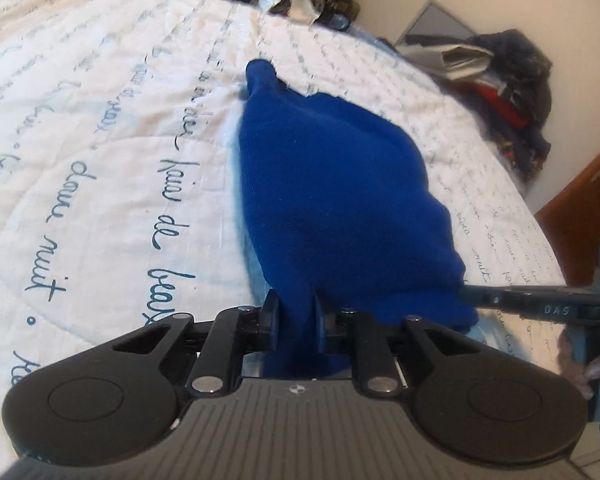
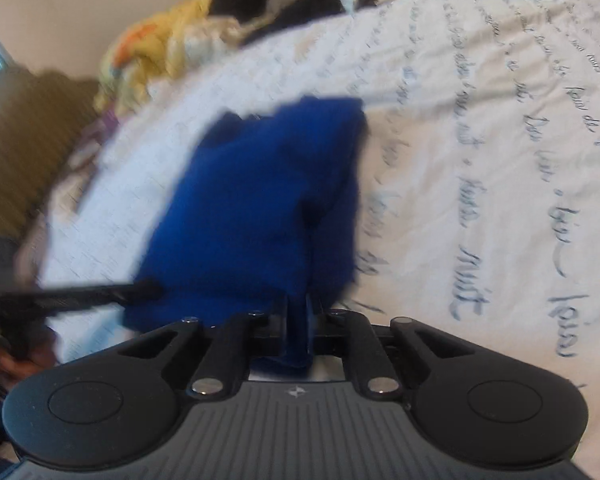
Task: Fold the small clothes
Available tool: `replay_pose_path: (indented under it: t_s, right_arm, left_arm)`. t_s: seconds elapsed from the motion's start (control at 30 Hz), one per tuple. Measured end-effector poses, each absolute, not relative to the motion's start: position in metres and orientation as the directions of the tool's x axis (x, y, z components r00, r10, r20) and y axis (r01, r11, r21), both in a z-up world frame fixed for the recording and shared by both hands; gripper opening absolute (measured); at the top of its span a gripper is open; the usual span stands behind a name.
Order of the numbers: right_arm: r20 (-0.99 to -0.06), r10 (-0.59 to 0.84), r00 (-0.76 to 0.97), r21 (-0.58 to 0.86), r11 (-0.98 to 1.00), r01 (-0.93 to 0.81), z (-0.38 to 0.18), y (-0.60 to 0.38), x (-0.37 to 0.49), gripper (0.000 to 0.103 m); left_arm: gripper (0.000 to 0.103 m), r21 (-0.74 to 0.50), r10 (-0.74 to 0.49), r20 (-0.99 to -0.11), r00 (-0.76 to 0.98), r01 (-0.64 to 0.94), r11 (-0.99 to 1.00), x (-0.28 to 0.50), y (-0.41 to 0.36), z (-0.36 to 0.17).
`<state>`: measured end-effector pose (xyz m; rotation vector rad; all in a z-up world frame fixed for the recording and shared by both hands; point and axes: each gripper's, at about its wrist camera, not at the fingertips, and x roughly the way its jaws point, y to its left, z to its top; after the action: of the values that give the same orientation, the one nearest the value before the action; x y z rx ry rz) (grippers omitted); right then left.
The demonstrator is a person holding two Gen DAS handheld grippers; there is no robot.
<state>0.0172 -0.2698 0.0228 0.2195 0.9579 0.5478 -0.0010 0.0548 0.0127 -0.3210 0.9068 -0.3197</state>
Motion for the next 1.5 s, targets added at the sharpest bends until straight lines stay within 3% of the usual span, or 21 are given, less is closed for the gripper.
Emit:
replay_pose_path:
  t_s: [0.1, 0.13, 0.17, 0.2, 0.23, 0.27, 0.3, 0.43, 0.5, 0.6, 0.7, 0.8, 0.87, 0.93, 1.0, 1.07, 1.13, 1.17, 1.2, 1.43, 1.5]
  right_arm:
    - [-0.699, 0.565, 0.438, 0.48, 0.825, -0.297, 0.026, -0.278, 0.023, 0.016]
    - [-0.69, 0.577, 0.437, 0.51, 0.816, -0.273, 0.032, -0.283, 0.028, 0.019]
    - [-0.658, 0.589, 0.469, 0.537, 0.804, -0.256, 0.041, -0.289, 0.034, 0.027]
    - [-0.62, 0.592, 0.514, 0.552, 0.795, -0.251, 0.051, -0.294, 0.041, 0.042]
    - [-0.588, 0.584, 0.559, 0.551, 0.796, -0.252, 0.059, -0.296, 0.05, 0.052]
    - [-0.562, 0.571, 0.598, 0.539, 0.801, -0.259, 0.066, -0.294, 0.061, 0.069]
    - [-0.553, 0.566, 0.611, 0.529, 0.805, -0.267, 0.069, -0.29, 0.077, 0.07]
    - [-0.635, 0.489, 0.598, 0.452, 0.863, -0.226, 0.055, -0.253, 0.153, 0.068]
    - [-0.706, 0.478, 0.523, 0.43, 0.876, -0.22, 0.034, -0.235, 0.184, 0.008]
    - [-0.683, 0.47, 0.56, 0.352, 0.882, -0.312, 0.047, -0.224, 0.192, 0.008]
    - [-0.743, 0.372, 0.557, 0.23, 0.923, -0.309, 0.032, -0.224, 0.208, 0.007]
    - [-0.729, 0.372, 0.575, 0.2, 0.919, -0.341, 0.032, -0.221, 0.192, 0.01]
    - [-0.693, 0.365, 0.621, 0.22, 0.928, -0.3, 0.052, -0.229, 0.176, 0.013]
    - [-0.588, 0.366, 0.721, 0.268, 0.93, -0.253, 0.076, -0.238, 0.152, 0.014]
    - [-0.532, 0.481, 0.697, 0.375, 0.872, -0.315, 0.086, -0.233, 0.141, 0.023]
    - [-0.572, 0.551, 0.607, 0.416, 0.833, -0.364, 0.076, -0.213, 0.146, 0.038]
    - [-0.681, 0.45, 0.578, 0.295, 0.891, -0.345, 0.049, -0.193, 0.16, 0.041]
    - [-0.702, 0.396, 0.592, 0.25, 0.915, -0.317, 0.03, -0.194, 0.168, 0.041]
    - [-0.656, 0.429, 0.621, 0.293, 0.903, -0.314, 0.023, -0.203, 0.167, 0.04]
    - [-0.579, 0.536, 0.614, 0.457, 0.837, -0.3, 0.051, -0.223, 0.123, 0.046]
    - [-0.643, 0.543, 0.54, 0.461, 0.838, -0.294, 0.029, -0.215, 0.129, 0.049]
  left_arm:
    - [0.031, -0.416, -0.414, -0.717, 0.56, 0.134, 0.9, 0.002, 0.059, 0.018]
    - [0.044, -0.407, -0.403, -0.712, 0.576, 0.129, 0.904, 0.002, 0.062, 0.022]
    - [0.058, -0.396, -0.391, -0.701, 0.597, 0.131, 0.909, 0.004, 0.064, 0.028]
    - [0.063, -0.386, -0.384, -0.685, 0.619, 0.138, 0.912, 0.006, 0.065, 0.033]
    - [0.066, -0.375, -0.379, -0.67, 0.639, 0.15, 0.915, 0.01, 0.064, 0.038]
    - [0.066, -0.36, -0.372, -0.663, 0.649, 0.159, 0.919, 0.017, 0.061, 0.042]
    - [0.065, -0.348, -0.368, -0.658, 0.658, 0.168, 0.922, 0.025, 0.056, 0.045]
    - [0.065, -0.219, -0.32, -0.656, 0.683, 0.234, 0.947, 0.055, 0.023, 0.049]
    - [0.067, -0.192, -0.323, -0.669, 0.669, 0.264, 0.945, 0.059, 0.011, 0.047]
    - [0.083, -0.172, -0.328, -0.673, 0.663, 0.291, 0.941, 0.055, 0.004, 0.038]
    - [0.09, -0.115, -0.301, -0.666, 0.682, 0.305, 0.945, 0.05, -0.002, 0.021]
    - [0.089, -0.094, -0.293, -0.665, 0.687, 0.313, 0.945, 0.045, -0.005, 0.025]
    - [0.086, -0.125, -0.326, -0.64, 0.695, 0.325, 0.937, 0.044, 0.001, 0.036]
    - [0.086, -0.114, -0.341, -0.605, 0.719, 0.346, 0.931, 0.05, 0.0, 0.047]
    - [0.086, -0.079, -0.334, -0.602, 0.725, 0.362, 0.929, 0.067, -0.01, 0.052]
    - [0.087, -0.05, -0.324, -0.636, 0.701, 0.381, 0.923, 0.091, -0.025, 0.047]
    - [0.093, -0.009, -0.254, -0.707, 0.66, 0.35, 0.937, 0.121, -0.031, 0.026]
    - [0.103, -0.011, -0.247, -0.703, 0.667, 0.337, 0.941, 0.127, -0.028, 0.018]
    - [0.103, -0.017, -0.25, -0.703, 0.666, 0.336, 0.942, 0.129, -0.025, 0.015]
    - [0.103, -0.016, -0.25, -0.684, 0.685, 0.329, 0.944, 0.122, -0.022, 0.015]
    - [0.103, -0.005, -0.239, -0.687, 0.686, 0.324, 0.946, 0.122, -0.025, 0.014]
